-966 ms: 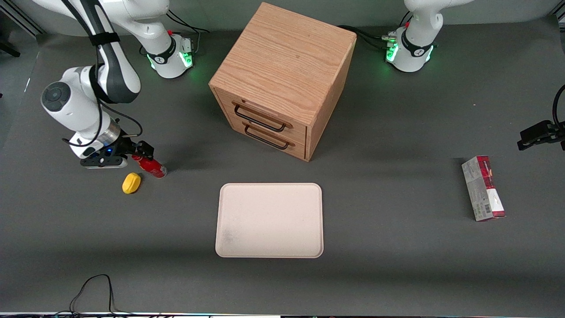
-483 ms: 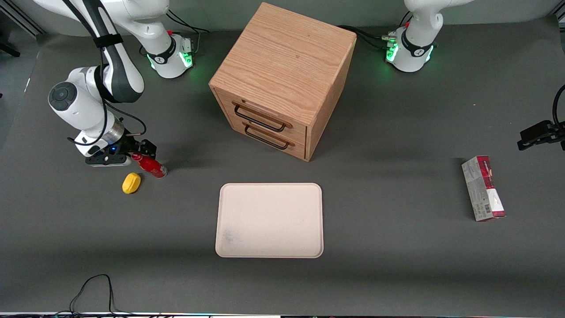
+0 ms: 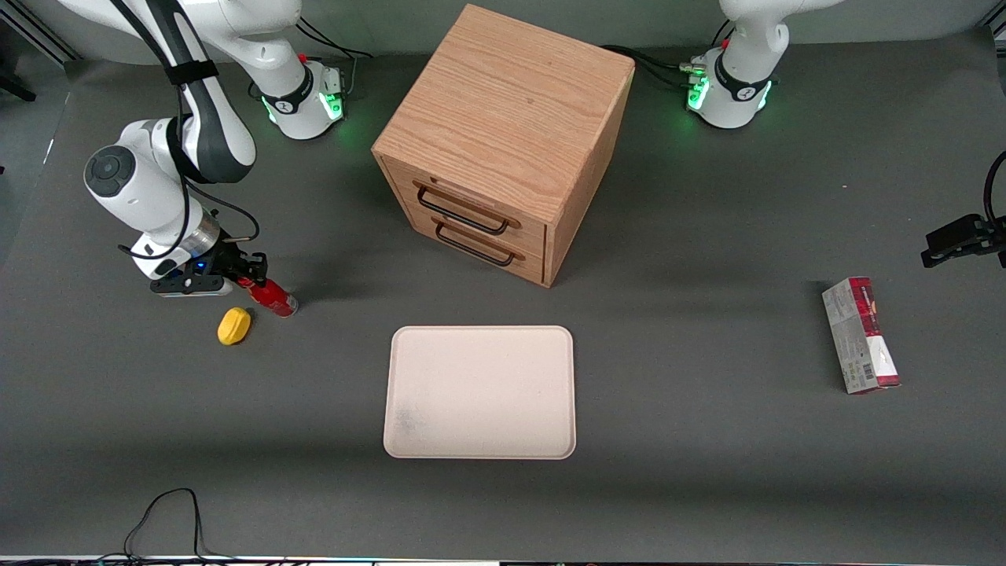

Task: Place coke bottle on tray
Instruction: 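Close the right gripper around the red bottle's cap end, then lift the bottle and carry it over the cream tray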

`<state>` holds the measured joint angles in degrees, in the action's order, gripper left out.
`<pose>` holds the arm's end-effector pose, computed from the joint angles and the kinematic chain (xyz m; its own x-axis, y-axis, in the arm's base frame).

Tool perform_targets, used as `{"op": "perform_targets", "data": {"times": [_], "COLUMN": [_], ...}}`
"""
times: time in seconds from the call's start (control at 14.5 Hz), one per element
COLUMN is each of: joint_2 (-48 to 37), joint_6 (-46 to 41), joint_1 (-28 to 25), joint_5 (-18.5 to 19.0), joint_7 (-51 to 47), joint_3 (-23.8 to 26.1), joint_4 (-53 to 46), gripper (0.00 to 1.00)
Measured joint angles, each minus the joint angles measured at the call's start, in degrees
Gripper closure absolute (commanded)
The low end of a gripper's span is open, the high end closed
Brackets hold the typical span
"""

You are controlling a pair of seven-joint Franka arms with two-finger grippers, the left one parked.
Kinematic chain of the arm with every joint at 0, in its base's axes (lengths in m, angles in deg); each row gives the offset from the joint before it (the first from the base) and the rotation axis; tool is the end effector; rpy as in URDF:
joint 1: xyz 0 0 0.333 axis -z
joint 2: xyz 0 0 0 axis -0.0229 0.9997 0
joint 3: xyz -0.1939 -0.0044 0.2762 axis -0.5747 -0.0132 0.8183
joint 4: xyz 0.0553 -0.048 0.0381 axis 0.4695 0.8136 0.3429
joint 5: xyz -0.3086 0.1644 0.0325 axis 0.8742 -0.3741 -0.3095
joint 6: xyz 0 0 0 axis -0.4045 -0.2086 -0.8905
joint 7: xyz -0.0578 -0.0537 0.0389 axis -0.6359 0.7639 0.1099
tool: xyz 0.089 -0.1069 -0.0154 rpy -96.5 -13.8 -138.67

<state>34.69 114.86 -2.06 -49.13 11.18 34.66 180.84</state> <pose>0.4649 0.0118 0.3347 0.9967 -0.0097 0.0806 -0.0088 -0.9999 -0.0114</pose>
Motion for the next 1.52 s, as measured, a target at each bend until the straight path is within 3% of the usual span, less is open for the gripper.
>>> {"op": "perform_targets", "data": {"times": [0.34,0.97,1.1,1.31,1.52], "joint_2": [0.1,2.8,6.4,12.8,20.2], "joint_6": [-4.7,-46.6,-53.0,-55.0,-54.0], "joint_1": [0.1,0.5,0.6,0.7,0.8], "joint_5": [0.0,-0.4,-0.5,0.1,6.8], "joint_7": [0.0,-4.0,-8.0,-15.2,-22.2], "joint_3": [0.0,2.1,5.2,13.3,22.9], "joint_4": [-4.9,-44.0,-54.1,-64.1,-70.0], "gripper": [1.00,1.00,1.00,1.00,1.00]}}
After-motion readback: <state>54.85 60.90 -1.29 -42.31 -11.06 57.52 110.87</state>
